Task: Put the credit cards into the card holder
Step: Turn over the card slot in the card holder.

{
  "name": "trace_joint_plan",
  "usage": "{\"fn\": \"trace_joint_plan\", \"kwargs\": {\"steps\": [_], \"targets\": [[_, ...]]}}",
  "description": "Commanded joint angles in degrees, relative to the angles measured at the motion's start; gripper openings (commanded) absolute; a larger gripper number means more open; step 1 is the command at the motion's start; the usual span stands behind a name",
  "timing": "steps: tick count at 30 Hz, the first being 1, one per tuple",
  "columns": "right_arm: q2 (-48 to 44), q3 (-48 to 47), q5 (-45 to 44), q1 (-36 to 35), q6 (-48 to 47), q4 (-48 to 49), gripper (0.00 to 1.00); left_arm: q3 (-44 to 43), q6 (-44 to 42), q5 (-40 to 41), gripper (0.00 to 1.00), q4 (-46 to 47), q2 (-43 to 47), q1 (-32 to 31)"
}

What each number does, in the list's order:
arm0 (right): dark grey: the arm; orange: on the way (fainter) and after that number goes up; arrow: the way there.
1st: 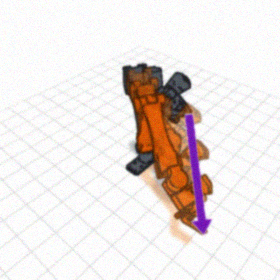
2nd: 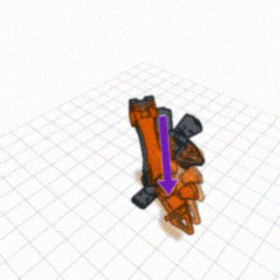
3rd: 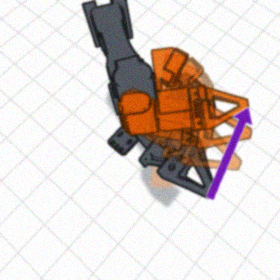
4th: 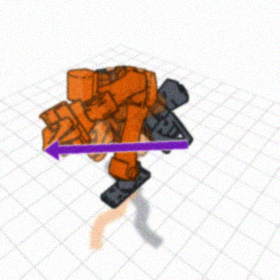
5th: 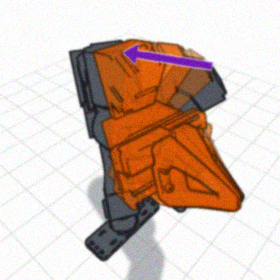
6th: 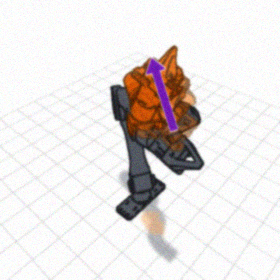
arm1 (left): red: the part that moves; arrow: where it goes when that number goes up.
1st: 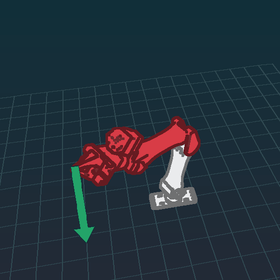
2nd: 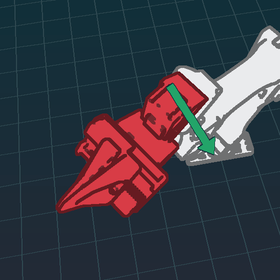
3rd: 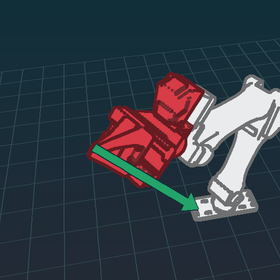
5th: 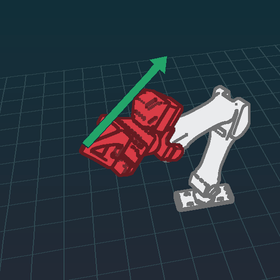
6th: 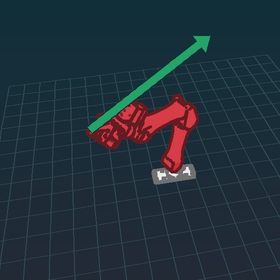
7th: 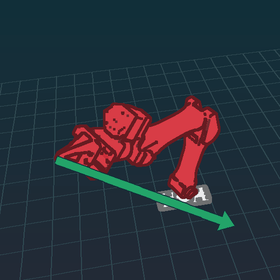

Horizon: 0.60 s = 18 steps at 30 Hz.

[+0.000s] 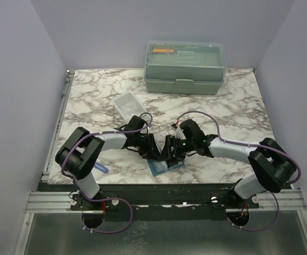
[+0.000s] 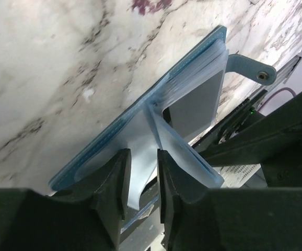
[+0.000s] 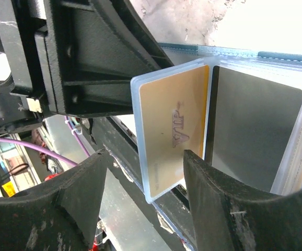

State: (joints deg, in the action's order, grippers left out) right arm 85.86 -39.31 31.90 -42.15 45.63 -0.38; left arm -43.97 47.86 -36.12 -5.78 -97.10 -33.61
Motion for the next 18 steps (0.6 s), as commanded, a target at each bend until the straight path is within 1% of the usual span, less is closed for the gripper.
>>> {"fn": "trace_joint_plan", "kwargs": {"steps": [1, 5, 10, 14, 18], "targets": [[1.63, -1.85, 1.13, -0.69, 0.55, 2.25, 0.63, 2.7, 1.05, -1.47, 0.34, -3.18, 3.83, 1.77], [2.8, -2.07, 1.97, -1.34, 1.09, 3.73, 0.63, 3.62, 1.75, -2.64, 0.34, -4.34, 5.63, 2.98], [3.25, -1.73, 0.84, -1.62, 1.31, 4.14, 0.63, 4.93, 1.52, -3.34, 0.33, -4.77, 6.22, 4.22], [3.25, -2.73, -2.62, -1.76, 0.29, 0.79, 0.63, 4.51, 0.68, -3.87, 0.29, -4.85, 5.91, 4.33], [3.53, -5.4, -9.01, -3.4, -2.32, -6.19, 0.64, 5.11, 0.66, -3.44, 0.28, -4.98, 6.34, 4.34]]}}
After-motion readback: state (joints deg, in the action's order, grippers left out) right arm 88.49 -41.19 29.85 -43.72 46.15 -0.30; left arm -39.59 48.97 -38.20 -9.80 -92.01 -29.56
